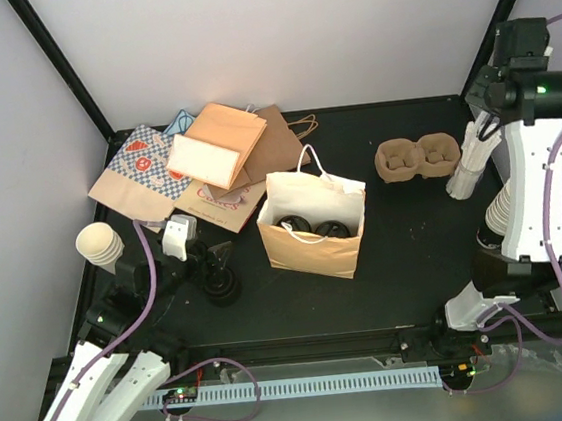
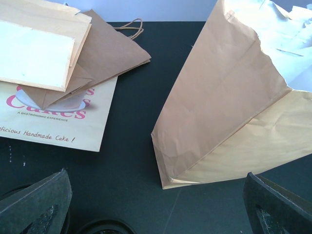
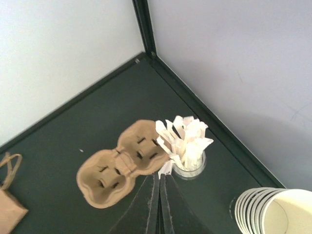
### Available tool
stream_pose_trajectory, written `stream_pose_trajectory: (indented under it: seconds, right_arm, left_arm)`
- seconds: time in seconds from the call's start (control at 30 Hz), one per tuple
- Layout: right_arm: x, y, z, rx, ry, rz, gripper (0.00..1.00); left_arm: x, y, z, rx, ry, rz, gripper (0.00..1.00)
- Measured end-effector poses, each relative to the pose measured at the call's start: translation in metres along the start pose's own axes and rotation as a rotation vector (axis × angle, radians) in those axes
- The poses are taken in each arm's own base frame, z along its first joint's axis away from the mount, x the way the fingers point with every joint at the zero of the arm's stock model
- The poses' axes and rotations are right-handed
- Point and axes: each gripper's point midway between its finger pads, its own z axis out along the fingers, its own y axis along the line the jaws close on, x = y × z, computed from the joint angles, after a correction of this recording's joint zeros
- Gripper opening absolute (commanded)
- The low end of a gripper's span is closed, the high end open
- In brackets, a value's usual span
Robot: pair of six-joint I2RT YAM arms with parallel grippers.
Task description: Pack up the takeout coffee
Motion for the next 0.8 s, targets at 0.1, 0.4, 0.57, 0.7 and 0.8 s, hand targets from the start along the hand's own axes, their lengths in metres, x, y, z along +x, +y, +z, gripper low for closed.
stream_pose_trajectory:
  seconds: [0.1, 0.4, 0.57, 0.7, 0.8]
  right_arm:
    - [-0.012, 0.002, -0.029, -0.059, -0.048, 0.016, 0.04]
    - [-0.008, 0.020, -0.116, -0.374, -0.135, 0.008, 0.01]
    - [0.008, 0.037, -0.151, -0.578, -0.140, -0.024, 0.01]
    - [0.022, 0.053, -0.170, -0.732, -0.130, -0.057, 0.01]
    - [0.031, 0.063, -0.187, -0.845, -0.126, -0.080, 0.01]
  left_arm:
    - [0.000, 0.000, 0.000, 0.000, 0.001, 0.000, 0.99]
    - [0.000, 0.000, 0.000, 0.000, 0.002, 0.000, 0.99]
    - [0.000, 0.000, 0.000, 0.000, 0.002, 0.000, 0.99]
    - [0.000, 0.000, 0.000, 0.000, 0.002, 0.000, 0.99]
    - [0.000, 0.000, 0.000, 0.000, 0.002, 0.000, 0.99]
